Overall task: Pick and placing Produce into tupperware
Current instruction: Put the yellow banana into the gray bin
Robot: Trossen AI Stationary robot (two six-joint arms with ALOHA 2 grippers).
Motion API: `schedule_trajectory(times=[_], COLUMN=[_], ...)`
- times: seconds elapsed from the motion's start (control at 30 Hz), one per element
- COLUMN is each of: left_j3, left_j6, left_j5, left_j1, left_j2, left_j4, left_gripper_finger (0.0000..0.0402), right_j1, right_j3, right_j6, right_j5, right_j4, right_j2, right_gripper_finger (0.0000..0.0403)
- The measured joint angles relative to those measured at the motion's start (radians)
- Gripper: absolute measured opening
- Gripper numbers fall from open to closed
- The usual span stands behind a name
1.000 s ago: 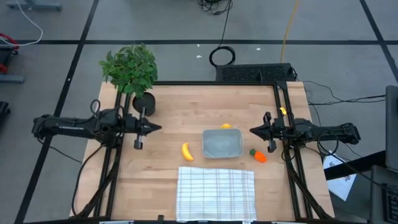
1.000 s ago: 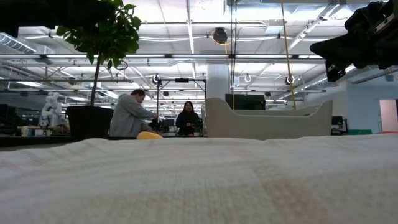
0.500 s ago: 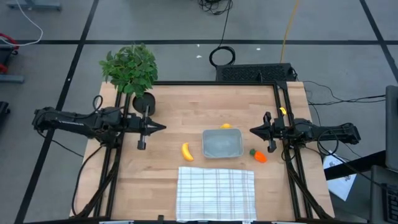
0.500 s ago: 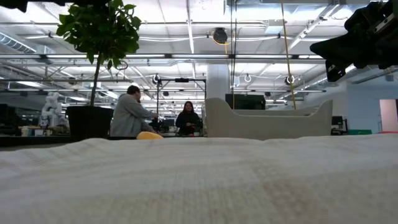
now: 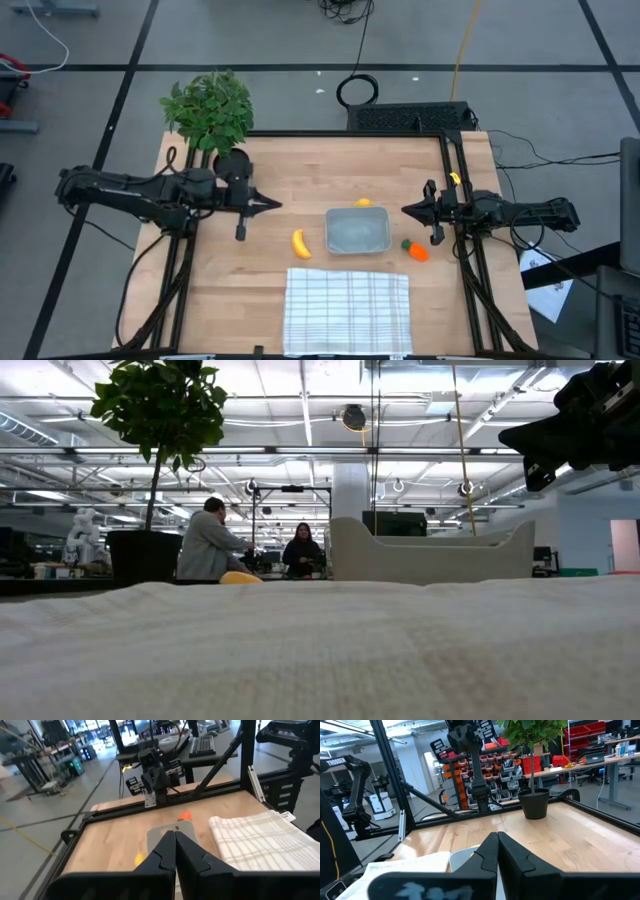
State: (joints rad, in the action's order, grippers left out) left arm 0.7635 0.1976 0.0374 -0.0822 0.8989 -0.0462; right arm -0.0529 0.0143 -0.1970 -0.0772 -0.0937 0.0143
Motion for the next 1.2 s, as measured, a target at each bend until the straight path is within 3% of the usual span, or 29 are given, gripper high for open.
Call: schedule_trajectory(times=[0.17,0.53,0.73,1.2], left_j3=[0.056,0.250,0.339,0.387], left_j6=[-0.021,0.110,0.127,0.229], left_j5=[0.001,0.005,0.013,-0.039], left_j1=[0.000,0.000,0.009,0.039], left_j2=[0.050,0.206,0.276,0.385], left_j4=[-0.039,-0.259,-0.302,-0.314], left_gripper_finger=[0.0001,0.0001,0.0001,0.0000], right_j1=[0.000,0.000,0.000,0.000], right_j3=[0.000,0.000,0.000,0.000], right_j6=[0.000,0.033,0.034,0.034], right_j5=[0.000,-0.004,-0.004,-0.004], right_j4=[0.000,-0.001,-0.001,0.000], right_j2=[0.000,0.000,0.000,0.000], right_gripper_finger=[0.0000,0.0000,0.0000,0.0000])
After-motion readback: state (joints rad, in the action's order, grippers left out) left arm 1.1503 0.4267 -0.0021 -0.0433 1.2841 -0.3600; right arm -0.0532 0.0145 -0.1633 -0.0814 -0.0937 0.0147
